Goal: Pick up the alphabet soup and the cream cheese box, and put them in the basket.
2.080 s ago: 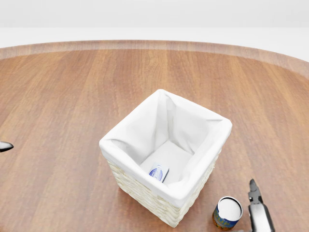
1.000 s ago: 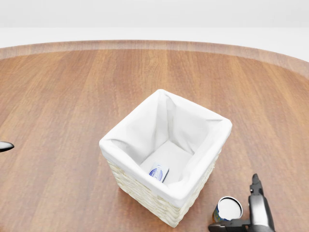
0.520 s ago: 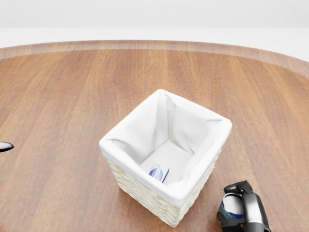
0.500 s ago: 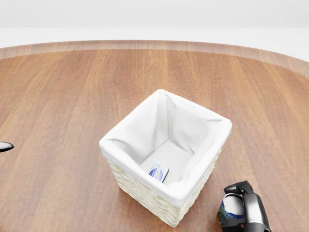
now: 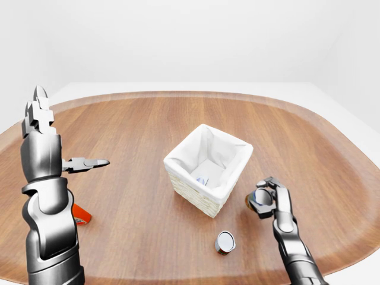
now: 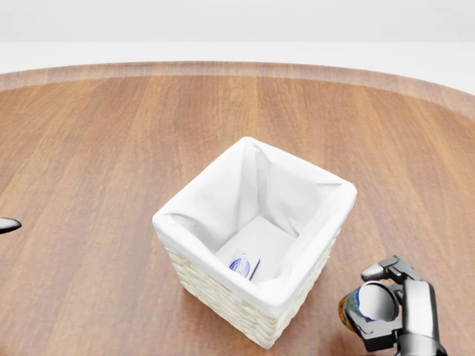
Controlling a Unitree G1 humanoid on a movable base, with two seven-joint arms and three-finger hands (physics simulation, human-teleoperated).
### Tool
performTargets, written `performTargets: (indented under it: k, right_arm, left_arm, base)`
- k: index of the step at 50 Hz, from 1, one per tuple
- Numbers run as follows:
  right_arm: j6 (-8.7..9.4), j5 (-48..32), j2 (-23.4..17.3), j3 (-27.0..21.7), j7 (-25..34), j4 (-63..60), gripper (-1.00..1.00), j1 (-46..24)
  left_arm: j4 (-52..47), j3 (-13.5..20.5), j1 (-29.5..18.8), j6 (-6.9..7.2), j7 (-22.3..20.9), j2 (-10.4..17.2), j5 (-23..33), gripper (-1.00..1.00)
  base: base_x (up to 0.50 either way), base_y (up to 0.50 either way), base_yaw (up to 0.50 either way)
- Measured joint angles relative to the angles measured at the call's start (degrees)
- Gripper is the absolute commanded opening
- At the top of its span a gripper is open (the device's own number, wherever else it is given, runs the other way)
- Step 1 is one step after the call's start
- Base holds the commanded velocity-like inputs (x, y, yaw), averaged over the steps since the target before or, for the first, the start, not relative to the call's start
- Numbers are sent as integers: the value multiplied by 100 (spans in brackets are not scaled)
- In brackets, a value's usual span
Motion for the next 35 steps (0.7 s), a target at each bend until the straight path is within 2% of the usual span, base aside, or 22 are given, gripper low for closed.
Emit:
performTargets:
  k: [15, 25, 30, 35]
  right_arm:
    - [0, -230, 141, -501, 346, -2443, -100, 438]
    - [23, -224, 222, -844, 546, -3561, -100, 637]
    - [184, -80, 269, -1015, 655, -4177, -100, 699]
    - [485, -63, 295, -1079, 787, -4757, -100, 693]
  left_arm:
    - [34, -7, -21, 0, 9, 12, -19, 100]
    - [23, -7, -27, 0, -2, 14, -27, 100]
    - [32, -7, -31, 0, 2, 16, -34, 100]
    - [50, -7, -33, 0, 13, 20, -42, 100]
  base:
    - [0, 0, 0]
    - [0, 0, 0]
    - [0, 0, 0]
    - [0, 0, 0]
